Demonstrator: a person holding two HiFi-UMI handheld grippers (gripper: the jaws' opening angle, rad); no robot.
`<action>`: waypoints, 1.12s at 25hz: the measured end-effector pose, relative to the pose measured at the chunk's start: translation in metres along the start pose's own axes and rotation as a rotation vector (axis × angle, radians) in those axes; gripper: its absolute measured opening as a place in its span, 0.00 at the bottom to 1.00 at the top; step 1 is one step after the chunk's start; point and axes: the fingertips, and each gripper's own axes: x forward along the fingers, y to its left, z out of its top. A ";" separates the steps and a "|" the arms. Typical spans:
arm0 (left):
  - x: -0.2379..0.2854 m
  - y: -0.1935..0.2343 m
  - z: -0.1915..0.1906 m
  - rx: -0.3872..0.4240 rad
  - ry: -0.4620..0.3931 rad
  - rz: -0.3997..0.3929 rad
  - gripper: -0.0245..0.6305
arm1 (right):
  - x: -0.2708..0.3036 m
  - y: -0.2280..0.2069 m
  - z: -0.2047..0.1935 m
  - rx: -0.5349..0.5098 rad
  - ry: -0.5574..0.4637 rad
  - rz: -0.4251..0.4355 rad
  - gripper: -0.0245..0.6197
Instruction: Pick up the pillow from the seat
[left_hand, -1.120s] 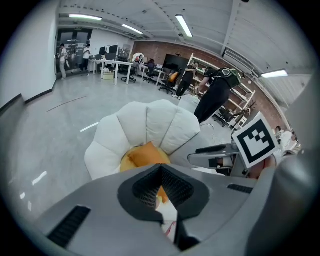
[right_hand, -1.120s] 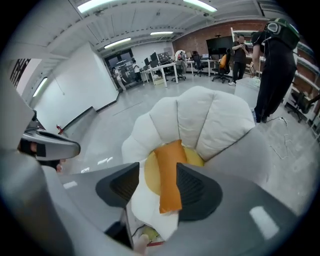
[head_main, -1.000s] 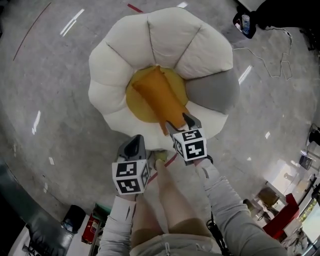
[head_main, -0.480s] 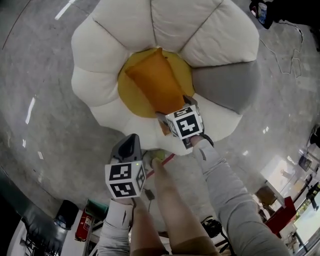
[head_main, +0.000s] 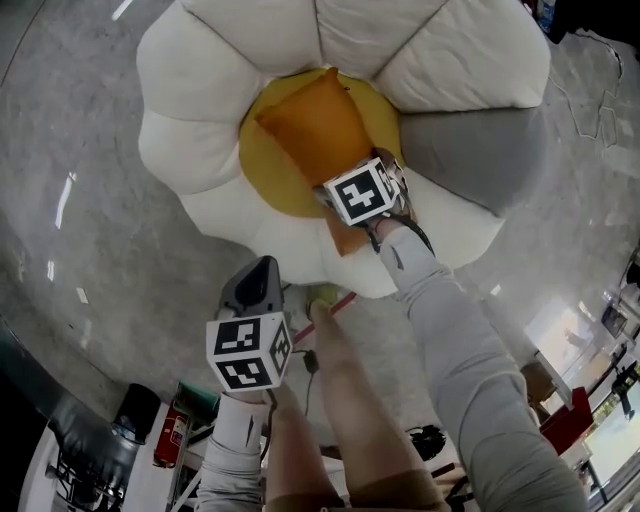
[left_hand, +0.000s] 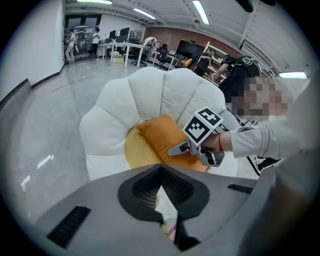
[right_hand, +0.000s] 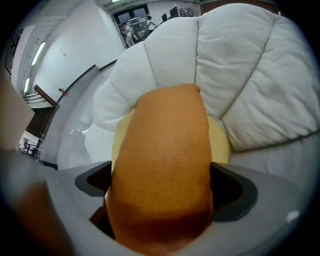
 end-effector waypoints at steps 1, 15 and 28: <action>0.001 0.001 -0.002 -0.004 0.002 0.000 0.04 | 0.004 -0.001 -0.002 -0.012 0.009 -0.014 0.93; -0.002 0.008 -0.006 -0.035 -0.007 0.003 0.04 | 0.007 -0.004 -0.009 -0.055 0.063 -0.083 0.78; -0.036 0.007 -0.003 -0.043 -0.033 0.021 0.04 | -0.035 0.026 -0.038 -0.001 0.042 -0.067 0.72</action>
